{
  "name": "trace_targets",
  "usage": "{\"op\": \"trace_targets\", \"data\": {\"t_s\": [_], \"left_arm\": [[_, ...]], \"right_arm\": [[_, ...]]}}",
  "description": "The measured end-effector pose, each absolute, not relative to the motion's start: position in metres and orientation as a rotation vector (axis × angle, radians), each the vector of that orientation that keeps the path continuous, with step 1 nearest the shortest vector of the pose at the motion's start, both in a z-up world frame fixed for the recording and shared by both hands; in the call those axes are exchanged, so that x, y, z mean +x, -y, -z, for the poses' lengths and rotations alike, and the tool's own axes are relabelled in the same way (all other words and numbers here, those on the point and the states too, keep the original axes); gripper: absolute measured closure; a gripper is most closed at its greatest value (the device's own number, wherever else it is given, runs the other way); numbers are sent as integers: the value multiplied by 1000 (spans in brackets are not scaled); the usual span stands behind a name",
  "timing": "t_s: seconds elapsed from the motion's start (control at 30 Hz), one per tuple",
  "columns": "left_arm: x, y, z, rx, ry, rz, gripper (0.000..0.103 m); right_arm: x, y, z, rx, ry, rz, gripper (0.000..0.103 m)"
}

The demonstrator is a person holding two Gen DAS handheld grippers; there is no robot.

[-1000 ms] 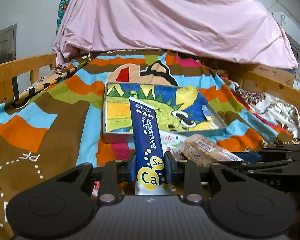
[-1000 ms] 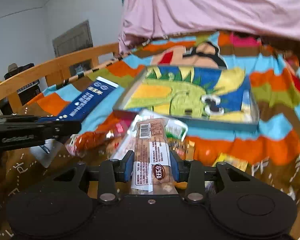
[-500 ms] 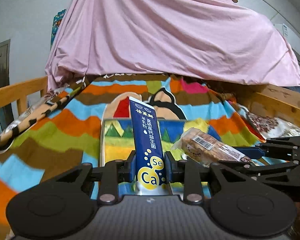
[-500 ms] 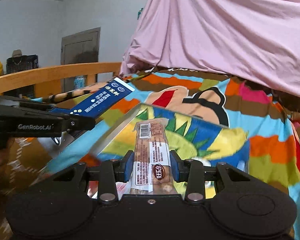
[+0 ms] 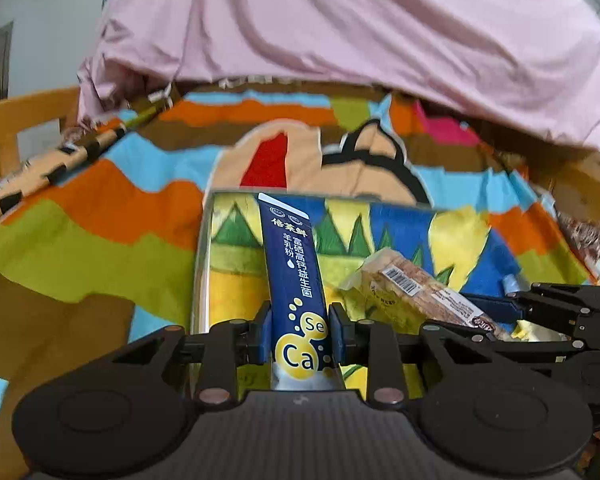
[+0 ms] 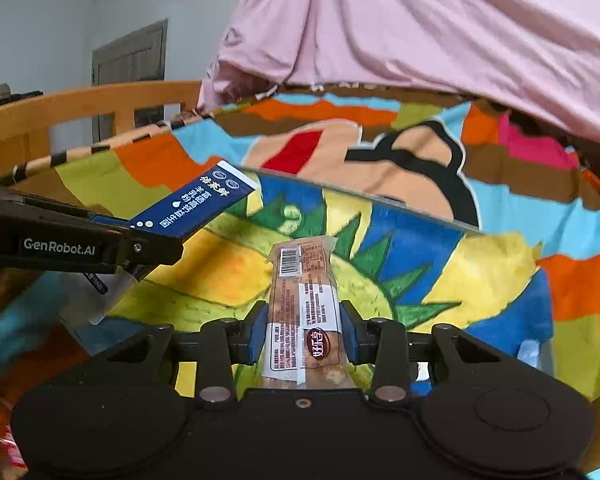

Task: Organize snacks
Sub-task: 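Carry both held snacks over the metal tray and open both tools to drop them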

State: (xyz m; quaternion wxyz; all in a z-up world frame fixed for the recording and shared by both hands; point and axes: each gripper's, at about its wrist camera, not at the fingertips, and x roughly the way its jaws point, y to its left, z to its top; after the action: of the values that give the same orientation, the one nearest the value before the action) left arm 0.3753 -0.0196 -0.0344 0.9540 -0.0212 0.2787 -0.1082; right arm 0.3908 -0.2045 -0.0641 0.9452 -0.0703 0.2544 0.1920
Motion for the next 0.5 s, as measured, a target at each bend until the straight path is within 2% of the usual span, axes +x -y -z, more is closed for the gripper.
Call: {"op": "trace_targets", "data": {"t_s": [0.2,0.27,0.3,0.33,0.37,0.47,0.5], "left_arm": [[384,24,50,-44,-636,210,71],[385,25,53,-52,-662,209,70],[384,25,54,-59,-668,208,68],[383,24,55,-65,-670,202,58],[382,24,55,-71,-671,200,48],[374,21,50,-92,-654,199,41],[369,20,46,-99,-648,193,40]], "right_arm": [[397,207,76,-131,-552,-388,63],[397,208,78,-129,-555,-378,60],[396,210,77,-126,-555,-377,55],[396,211,76,-121,-555,-373,46],[394,213,74,-113,-552,-371,43],[386,218,63,-103,-548,-364,38],[382,220,59,-101,-545,-365,34]]}}
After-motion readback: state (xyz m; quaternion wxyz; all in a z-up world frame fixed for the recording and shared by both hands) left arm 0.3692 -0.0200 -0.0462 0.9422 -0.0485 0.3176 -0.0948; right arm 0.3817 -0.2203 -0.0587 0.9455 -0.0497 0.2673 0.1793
